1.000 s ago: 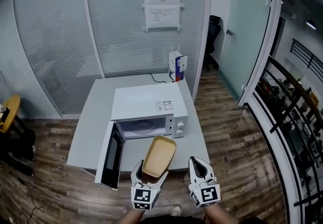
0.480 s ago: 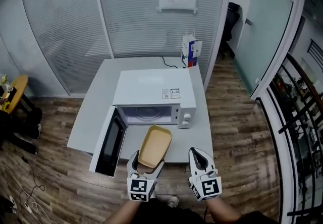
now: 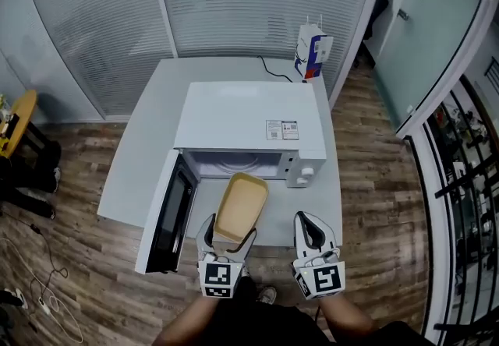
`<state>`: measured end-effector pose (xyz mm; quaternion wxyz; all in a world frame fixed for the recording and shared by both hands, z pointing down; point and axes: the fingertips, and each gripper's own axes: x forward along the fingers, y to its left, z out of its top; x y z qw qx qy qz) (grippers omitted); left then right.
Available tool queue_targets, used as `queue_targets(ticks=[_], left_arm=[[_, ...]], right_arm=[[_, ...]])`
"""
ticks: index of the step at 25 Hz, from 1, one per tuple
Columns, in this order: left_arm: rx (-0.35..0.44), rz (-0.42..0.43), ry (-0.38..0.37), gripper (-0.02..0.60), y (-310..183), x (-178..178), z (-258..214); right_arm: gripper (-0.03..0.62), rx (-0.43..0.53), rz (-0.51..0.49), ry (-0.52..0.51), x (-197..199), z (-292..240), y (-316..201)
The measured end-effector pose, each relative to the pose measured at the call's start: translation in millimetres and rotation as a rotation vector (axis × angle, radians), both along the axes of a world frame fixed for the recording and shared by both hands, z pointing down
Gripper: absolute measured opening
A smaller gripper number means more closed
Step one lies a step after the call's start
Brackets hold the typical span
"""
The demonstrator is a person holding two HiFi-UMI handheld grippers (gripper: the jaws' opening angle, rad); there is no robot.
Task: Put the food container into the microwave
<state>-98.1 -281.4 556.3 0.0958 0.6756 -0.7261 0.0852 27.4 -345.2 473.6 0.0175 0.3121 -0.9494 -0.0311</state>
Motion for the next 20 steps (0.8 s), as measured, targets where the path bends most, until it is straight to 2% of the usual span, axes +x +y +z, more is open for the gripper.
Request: queue_targets(ticks=[9, 15, 20], left_arm=[[-0.056, -0.053, 0.032, 0.453, -31, -38, 38], [-0.063, -0.045, 0.052, 0.453, -54, -57, 52], [-0.078, -0.042, 0.061, 0.453, -69, -69, 64]], right_arm=[[-0.002, -0.016, -0.03, 0.03, -52, 26, -30], [-0.002, -0.001, -0.016, 0.095, -75, 45, -44], [-0.002, -0.013, 0.003, 0.104, -87, 54, -49]])
